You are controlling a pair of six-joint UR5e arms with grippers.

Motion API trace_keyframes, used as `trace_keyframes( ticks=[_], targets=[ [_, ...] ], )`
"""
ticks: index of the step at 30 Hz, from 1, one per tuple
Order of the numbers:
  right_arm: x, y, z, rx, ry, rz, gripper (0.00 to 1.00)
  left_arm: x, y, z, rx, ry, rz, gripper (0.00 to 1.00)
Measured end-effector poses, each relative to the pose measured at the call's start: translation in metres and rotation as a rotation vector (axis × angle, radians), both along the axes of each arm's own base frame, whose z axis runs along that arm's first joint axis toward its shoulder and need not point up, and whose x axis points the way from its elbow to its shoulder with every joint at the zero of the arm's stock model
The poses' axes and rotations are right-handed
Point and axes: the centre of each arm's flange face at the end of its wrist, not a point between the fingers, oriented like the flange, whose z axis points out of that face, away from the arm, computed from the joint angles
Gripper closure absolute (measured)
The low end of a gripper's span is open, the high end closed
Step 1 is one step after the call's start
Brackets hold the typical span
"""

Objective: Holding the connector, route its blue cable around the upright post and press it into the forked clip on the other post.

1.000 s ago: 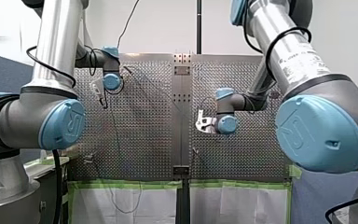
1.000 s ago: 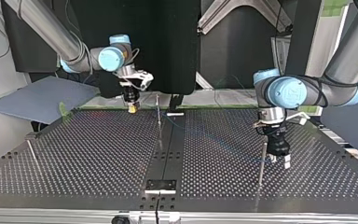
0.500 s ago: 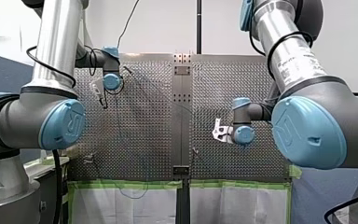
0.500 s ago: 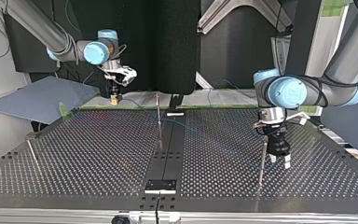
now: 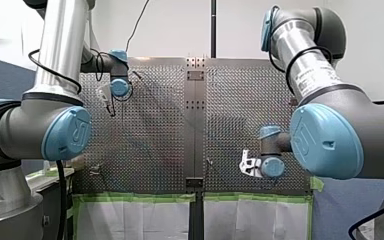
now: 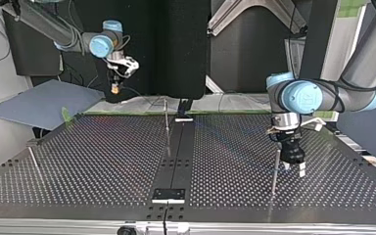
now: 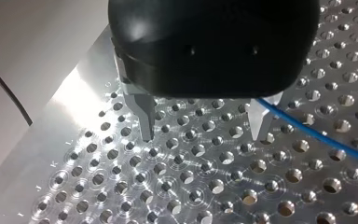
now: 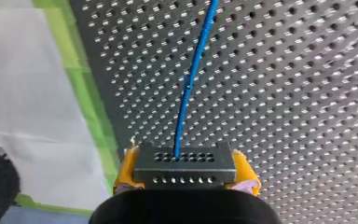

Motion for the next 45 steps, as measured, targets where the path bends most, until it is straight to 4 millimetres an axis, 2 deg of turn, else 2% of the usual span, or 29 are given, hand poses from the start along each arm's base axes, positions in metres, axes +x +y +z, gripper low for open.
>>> trace_keyframes(
  ticks=[21, 32, 41, 45],
  targets=[
    [-0.01, 0.017, -0.086, 0.007, -0.005, 0.006, 1.0, 0.001, 0.004, 0.0, 0.0, -0.001, 0.009, 0.01],
    [-0.005, 0.033, -0.129, -0.003, 0.003, 0.042, 1.0, 0.001, 0.005, 0.0, -0.003, -0.005, 0.01, 0.01],
    [0.003, 0.034, -0.155, -0.043, 0.007, 0.064, 1.0, 0.002, 0.007, 0.001, -0.007, -0.009, 0.012, 0.01],
    [0.003, 0.04, -0.171, -0.046, 0.017, 0.071, 1.0, 0.002, 0.008, 0.001, -0.008, -0.01, 0.014, 0.01]
  ],
)
